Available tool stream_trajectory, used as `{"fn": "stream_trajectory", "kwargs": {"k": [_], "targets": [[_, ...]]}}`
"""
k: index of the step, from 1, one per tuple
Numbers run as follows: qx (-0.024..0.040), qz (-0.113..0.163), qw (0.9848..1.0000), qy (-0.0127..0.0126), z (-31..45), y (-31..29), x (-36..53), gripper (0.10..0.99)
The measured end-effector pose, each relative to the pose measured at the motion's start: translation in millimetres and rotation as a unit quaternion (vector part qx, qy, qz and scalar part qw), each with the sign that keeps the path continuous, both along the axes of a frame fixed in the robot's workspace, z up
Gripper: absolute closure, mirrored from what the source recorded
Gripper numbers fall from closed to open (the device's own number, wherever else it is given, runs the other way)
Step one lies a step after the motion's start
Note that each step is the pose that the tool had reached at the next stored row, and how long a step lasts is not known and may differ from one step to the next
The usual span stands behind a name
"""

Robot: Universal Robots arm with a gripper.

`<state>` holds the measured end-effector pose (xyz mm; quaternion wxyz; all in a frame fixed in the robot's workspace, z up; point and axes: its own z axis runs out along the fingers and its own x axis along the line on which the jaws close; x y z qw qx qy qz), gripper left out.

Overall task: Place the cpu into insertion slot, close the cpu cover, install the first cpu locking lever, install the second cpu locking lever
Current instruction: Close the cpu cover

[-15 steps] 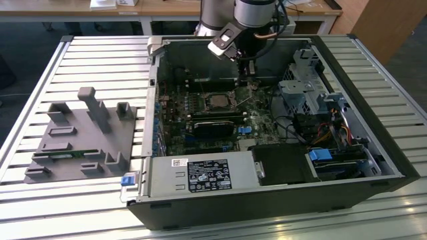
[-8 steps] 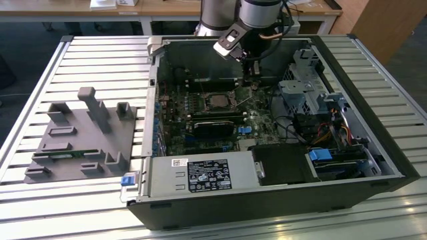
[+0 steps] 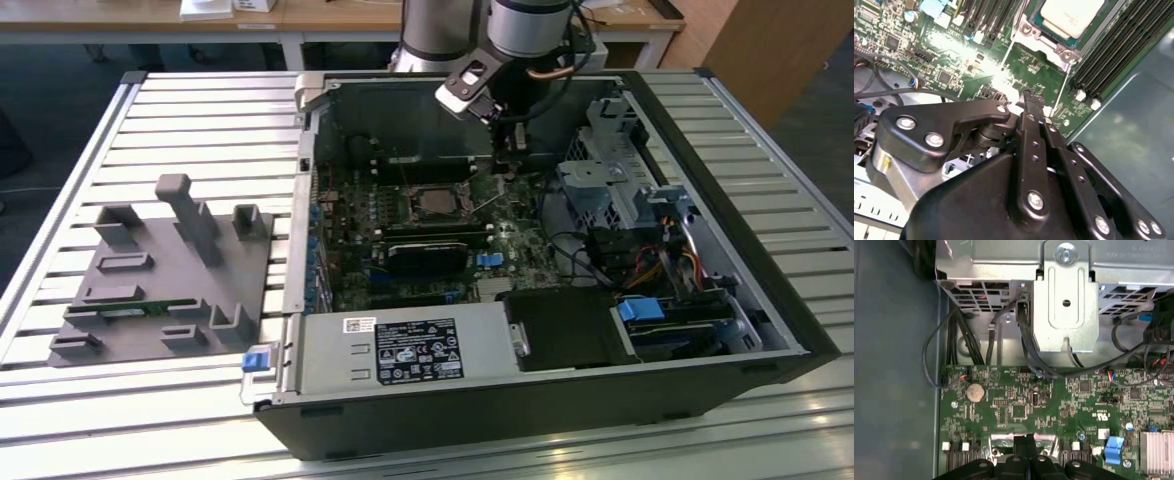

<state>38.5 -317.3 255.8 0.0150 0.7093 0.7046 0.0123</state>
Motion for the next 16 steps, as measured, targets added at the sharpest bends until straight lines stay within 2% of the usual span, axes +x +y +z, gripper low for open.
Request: {"fn": "stream_trajectory", "kwargs": {"k": [13,16], "targets": [[0.0000,0.000,1.0000,0.0006,-2.7,0.8,10.9,0.980],[0.0000,0.000,1.0000,0.0015,-3.1,1.1,13.7,0.980]]}}
